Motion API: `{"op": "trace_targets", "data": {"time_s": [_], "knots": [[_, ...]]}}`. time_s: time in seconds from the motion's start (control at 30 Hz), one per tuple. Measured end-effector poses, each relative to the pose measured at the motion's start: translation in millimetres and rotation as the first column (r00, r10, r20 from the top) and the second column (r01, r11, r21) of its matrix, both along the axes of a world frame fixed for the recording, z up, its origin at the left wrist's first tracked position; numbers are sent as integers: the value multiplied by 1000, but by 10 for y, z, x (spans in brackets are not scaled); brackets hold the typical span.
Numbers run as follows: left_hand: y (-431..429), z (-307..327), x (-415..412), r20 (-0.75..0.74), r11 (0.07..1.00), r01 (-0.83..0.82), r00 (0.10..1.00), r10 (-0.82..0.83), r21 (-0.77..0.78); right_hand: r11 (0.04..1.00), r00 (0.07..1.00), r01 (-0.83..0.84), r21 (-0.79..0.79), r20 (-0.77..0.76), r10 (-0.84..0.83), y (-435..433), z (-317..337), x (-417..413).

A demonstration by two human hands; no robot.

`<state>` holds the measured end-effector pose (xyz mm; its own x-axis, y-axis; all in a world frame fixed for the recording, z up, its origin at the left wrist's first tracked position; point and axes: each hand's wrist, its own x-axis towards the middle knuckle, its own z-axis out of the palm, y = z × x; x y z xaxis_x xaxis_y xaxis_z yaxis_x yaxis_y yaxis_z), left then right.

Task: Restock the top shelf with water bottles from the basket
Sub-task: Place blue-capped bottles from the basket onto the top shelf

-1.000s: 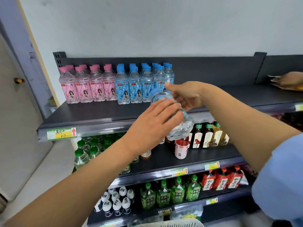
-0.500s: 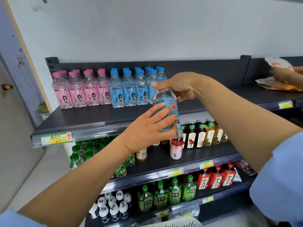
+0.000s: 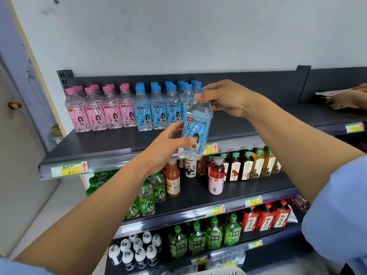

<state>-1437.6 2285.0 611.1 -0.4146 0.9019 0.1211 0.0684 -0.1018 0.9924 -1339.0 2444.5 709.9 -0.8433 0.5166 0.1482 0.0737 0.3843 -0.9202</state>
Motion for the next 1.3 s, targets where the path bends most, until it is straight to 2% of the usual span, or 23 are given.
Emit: {"op": "trace_targets", "data": {"time_s": [0.1, 0.27, 0.4, 0.47, 0.6, 0.73, 0.87, 1.03, 1.17, 1.3], "knots": [[23, -8, 3, 54, 994, 90, 995, -87, -61, 996, 998, -25, -88, -60, 20, 111, -15, -8], [246, 42, 129, 7, 991, -131, 991, 130, 20, 992, 987, -12, -128, -158, -8, 207, -26, -35], [522, 96, 182, 5, 948, -308, 951, 309, 79, 998, 994, -37, -57, 100, 43, 258, -133, 29], [650, 116, 202, 4, 929, -351, 936, 353, 121, 996, 985, -60, -60, 160, 69, 299, -227, 28], [800, 125, 169, -15, 949, -301, 953, 304, 92, 997, 995, -52, -63, 85, 57, 423, -375, -65], [807, 144, 97, -205, 937, -346, 922, 330, -49, 998, 998, 54, -36, 44, -52, 653, -494, -189], [676, 143, 98, -287, 933, -360, 895, 342, -8, 975, 975, 217, -38, -43, -219, 1019, -573, -419], [560, 152, 52, -388, 920, -392, 849, 360, -6, 963, 962, 270, 26, 29, -270, 1279, -746, -843], [499, 138, -7, -457, 913, -408, 816, 355, -18, 950, 950, 310, -24, 47, -309, 1423, -874, -1086], [445, 97, 2, -456, 908, -417, 815, 357, -33, 952, 947, 307, -6, 98, -305, 1713, -919, -1259]]}}
